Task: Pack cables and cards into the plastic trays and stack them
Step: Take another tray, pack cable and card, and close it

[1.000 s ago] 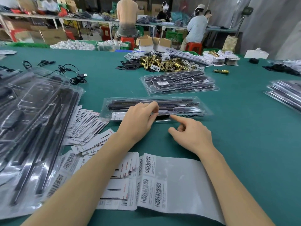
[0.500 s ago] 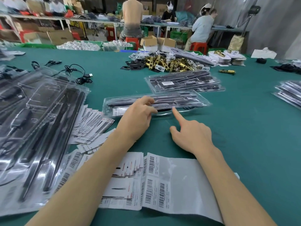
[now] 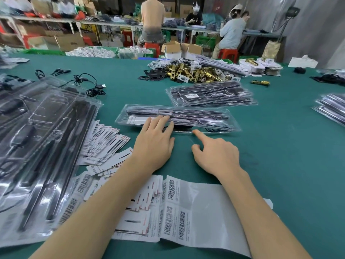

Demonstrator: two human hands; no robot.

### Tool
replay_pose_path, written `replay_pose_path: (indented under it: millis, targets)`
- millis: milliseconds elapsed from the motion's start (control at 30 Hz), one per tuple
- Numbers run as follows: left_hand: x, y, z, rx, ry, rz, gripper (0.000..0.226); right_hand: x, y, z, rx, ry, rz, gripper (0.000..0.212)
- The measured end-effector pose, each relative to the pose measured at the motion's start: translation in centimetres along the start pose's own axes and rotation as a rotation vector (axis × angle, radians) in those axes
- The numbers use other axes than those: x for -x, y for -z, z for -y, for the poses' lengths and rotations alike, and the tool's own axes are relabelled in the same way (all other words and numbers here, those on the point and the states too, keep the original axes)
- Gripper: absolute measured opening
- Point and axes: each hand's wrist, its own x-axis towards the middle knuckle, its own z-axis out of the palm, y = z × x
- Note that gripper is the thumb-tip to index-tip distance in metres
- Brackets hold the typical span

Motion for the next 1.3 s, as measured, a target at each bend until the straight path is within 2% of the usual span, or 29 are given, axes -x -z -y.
replay_pose_path:
  millis: [133,433,567,933,1033,1133,1200,1300]
  targets:
    - [-0.1,-0.1,0.0,-0.019,0.045,0.024,0.058,-0.1,-0.3,0.1,-0.006,0.017,-0.015,0.053]
    - [-0.3,0.0,-0.3,0.001,0.064,0.031,0.053,-0.5,-0.3,1.2,0.083,-0.009,0.027,0.062]
    - [-0.4,-0.1,-0.4,0.003,0.066,0.029,0.054,-1.5,0.1,1.1,0.094,0.001,0.071,0.061]
    - [-0.3,0.0,-0.5,0.081,0.066,0.006,0.052,-1.3,0.0,0.5,0.082,0.084,0.032,0.055]
    - [-0.4,0.2,-0.5,0.142,0.052,0.021,0.044,-1.3,-0.1,0.8,0.082,0.108,0.027,0.054]
    - [-0.4,0.7,-0.6,0.232,0.097,-0.001,0.03,-1.8,-0.1,0.7,0.043,0.092,0.05,0.056]
    - [-0.3,0.7,-0.6,0.197,0.08,-0.01,0.037,-1.4,-0.2,0.4,-0.055,0.076,0.025,0.056]
    - [-0.5,0.5,-0.4,0.122,0.045,0.013,0.053,-1.1,-0.7,-0.3,-0.374,0.018,-0.19,0.042]
